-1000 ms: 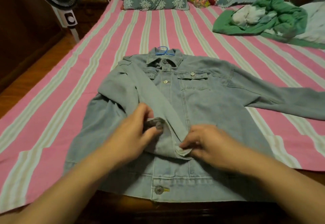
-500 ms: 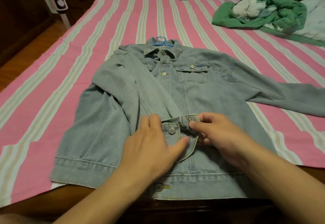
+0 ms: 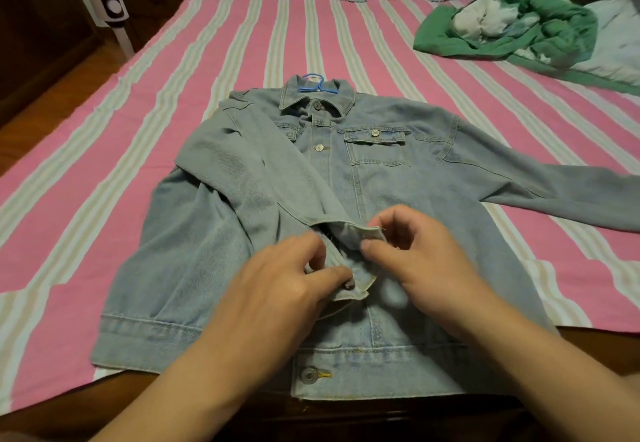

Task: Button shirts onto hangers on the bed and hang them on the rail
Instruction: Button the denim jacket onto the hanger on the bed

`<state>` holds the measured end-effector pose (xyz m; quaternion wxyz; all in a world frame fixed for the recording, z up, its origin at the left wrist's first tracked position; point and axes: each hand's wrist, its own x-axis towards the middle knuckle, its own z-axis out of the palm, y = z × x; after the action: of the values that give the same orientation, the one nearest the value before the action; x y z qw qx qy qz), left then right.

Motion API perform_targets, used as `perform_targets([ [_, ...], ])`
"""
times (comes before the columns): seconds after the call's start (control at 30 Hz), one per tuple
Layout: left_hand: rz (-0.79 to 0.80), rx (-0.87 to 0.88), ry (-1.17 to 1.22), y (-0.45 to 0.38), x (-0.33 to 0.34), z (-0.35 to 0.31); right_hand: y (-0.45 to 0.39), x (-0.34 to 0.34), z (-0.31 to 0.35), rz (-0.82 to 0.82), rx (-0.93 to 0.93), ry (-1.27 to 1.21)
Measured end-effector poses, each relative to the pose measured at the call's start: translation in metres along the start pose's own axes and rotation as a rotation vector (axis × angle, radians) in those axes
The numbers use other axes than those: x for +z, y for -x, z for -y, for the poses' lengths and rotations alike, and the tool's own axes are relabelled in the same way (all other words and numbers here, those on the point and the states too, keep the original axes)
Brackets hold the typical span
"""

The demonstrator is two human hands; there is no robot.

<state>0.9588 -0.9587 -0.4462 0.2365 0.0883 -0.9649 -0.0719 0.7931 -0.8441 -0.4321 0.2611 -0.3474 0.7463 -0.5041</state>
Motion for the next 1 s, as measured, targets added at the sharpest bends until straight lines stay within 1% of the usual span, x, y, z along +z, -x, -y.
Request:
perform_targets([
  [0.07,-0.092,0.033,-0.066,0.001,0.001,-0.001,0.004,0.007,0.006,0.081,-0.078,0.021],
  [0.13,-0.21,0.016,-0.121,0.003,0.002,-0.003,0.008,0.014,0.005,0.141,-0.083,0.023],
  [0.2,-0.287,-0.074,-0.117,0.003,0.0,-0.007,0.009,0.018,0.004,0.173,-0.066,0.001],
  [0.23,-0.296,-0.128,-0.109,0.003,-0.001,-0.007,0.009,0.019,0.004,0.189,-0.049,-0.024],
  [0.3,-0.252,-0.261,-0.079,0.004,-0.005,-0.008,0.008,0.017,0.004,0.211,-0.018,-0.103],
  [0.37,-0.183,-0.444,0.031,0.004,-0.009,-0.009,0.008,0.016,0.004,0.228,-0.002,-0.154],
  [0.4,-0.163,-0.531,0.127,0.003,-0.008,-0.009,0.008,0.018,0.004,0.233,0.005,-0.148],
  [0.43,-0.148,-0.624,0.289,0.003,-0.006,-0.01,0.008,0.02,0.004,0.235,0.006,-0.13],
  [0.47,-0.133,-0.721,0.502,0.003,-0.004,-0.01,0.009,0.023,0.003,0.226,0.006,-0.105],
  [0.53,-0.122,-0.865,0.885,0.001,-0.002,-0.012,0.01,0.028,0.0,0.171,-0.004,-0.068],
  [0.6,-0.114,-0.935,1.098,0.002,-0.004,-0.015,0.011,0.029,-0.001,0.113,-0.014,-0.066],
  [0.63,-0.114,-0.956,1.148,0.002,-0.005,-0.016,0.011,0.03,-0.001,0.104,-0.014,-0.071],
  [0.73,-0.148,-0.971,1.034,0.004,-0.003,-0.017,0.011,0.034,0.0,0.136,0.011,-0.075],
  [0.8,-0.175,-0.991,1.036,0.005,0.0,-0.013,0.012,0.036,-0.001,0.175,0.051,-0.105],
  [0.87,-0.192,-1.046,1.227,0.005,0.0,-0.009,0.011,0.032,0.0,0.198,0.142,-0.254],
  [0.9,-0.2,-1.076,1.336,0.004,-0.001,-0.007,0.009,0.028,0.0,0.207,0.208,-0.376],
  [0.93,-0.206,-1.092,1.387,0.004,-0.003,-0.006,0.007,0.024,0.0,0.218,0.271,-0.493],
  [1.0,-0.206,-1.081,1.308,0.005,-0.002,-0.003,0.003,0.015,-0.001,0.256,0.349,-0.621],
])
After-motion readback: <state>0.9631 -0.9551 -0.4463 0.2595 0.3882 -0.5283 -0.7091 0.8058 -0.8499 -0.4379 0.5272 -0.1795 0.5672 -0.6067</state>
